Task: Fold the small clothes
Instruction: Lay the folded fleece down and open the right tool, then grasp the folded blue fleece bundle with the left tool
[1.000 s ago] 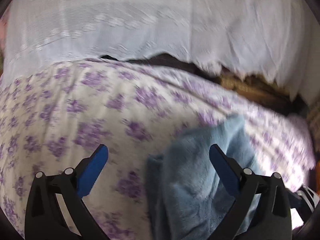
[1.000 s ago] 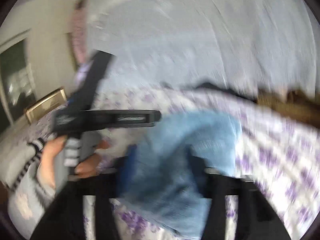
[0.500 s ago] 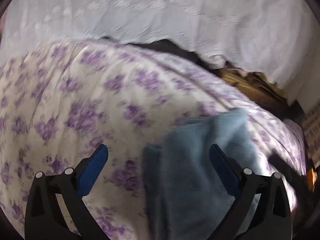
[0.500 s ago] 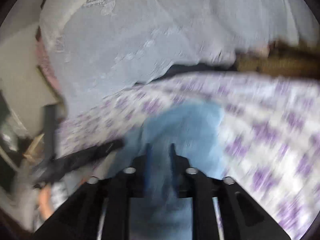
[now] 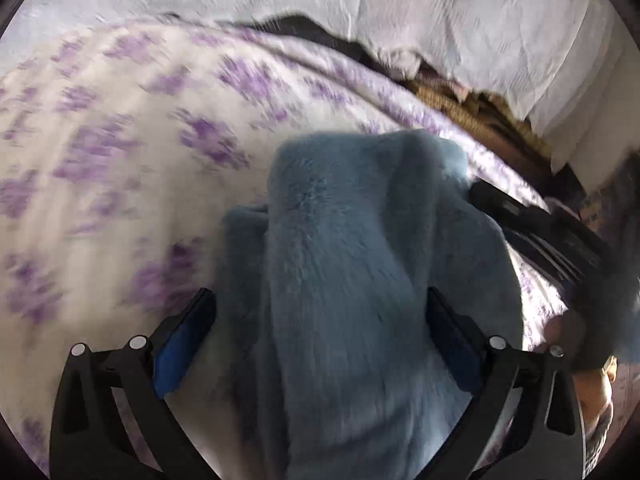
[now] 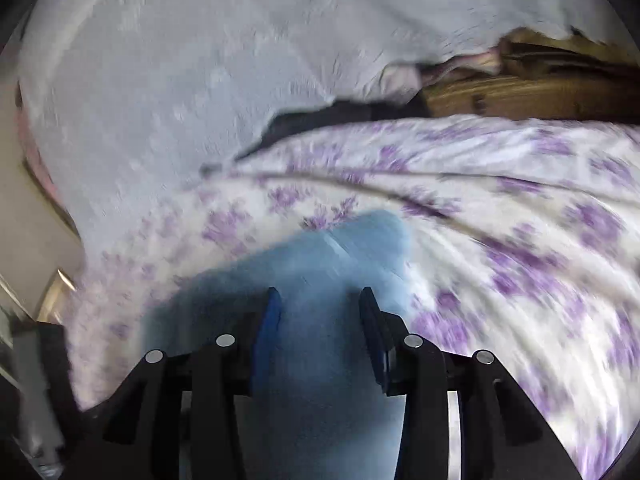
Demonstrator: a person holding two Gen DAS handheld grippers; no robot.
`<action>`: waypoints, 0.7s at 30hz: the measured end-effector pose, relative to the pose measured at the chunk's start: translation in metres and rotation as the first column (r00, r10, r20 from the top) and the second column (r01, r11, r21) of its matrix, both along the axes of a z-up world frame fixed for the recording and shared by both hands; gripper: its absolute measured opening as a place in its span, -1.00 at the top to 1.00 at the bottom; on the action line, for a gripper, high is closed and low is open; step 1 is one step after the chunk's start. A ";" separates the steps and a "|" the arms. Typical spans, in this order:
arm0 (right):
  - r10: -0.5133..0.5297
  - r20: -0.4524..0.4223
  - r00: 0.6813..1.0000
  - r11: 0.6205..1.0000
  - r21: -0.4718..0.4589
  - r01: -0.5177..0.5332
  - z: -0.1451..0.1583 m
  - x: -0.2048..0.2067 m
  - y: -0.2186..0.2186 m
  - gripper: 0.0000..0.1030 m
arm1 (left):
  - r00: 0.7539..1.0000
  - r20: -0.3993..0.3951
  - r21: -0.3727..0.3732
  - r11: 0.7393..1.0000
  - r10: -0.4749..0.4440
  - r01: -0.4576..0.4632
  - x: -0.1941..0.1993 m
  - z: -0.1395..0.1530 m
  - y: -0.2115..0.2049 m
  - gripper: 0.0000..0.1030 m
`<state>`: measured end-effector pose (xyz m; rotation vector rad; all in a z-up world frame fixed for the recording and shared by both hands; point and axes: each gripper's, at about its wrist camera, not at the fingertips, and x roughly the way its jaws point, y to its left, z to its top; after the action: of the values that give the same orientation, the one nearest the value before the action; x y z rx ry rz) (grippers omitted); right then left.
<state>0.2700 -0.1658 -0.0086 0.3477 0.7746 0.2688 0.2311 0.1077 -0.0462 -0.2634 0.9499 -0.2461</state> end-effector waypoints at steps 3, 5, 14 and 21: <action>0.013 0.098 0.995 0.997 -0.072 -0.006 0.017 -0.050 -0.009 0.14 | 0.998 0.059 0.062 0.998 0.029 -0.033 -0.023 0.015 0.010 -0.91; 0.011 0.118 0.993 0.986 -0.165 0.009 0.007 -0.074 -0.012 0.02 | 0.999 0.039 0.095 0.995 0.028 -0.032 -0.022 0.009 0.011 -0.92; -0.030 -0.017 0.999 0.999 -0.012 0.029 -0.035 -0.073 -0.052 -0.36 | 0.994 0.096 0.181 0.981 0.048 -0.065 -0.052 0.004 0.001 -0.91; 0.030 0.113 0.993 0.979 -0.204 -0.006 -0.013 -0.125 -0.024 -0.36 | 0.973 0.229 0.316 0.943 0.029 -0.103 -0.094 0.027 -0.027 -0.91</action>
<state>0.1451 -0.1901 -0.0218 0.1310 0.6848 0.2222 0.1371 0.0803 -0.0194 0.0384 0.7439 -0.0504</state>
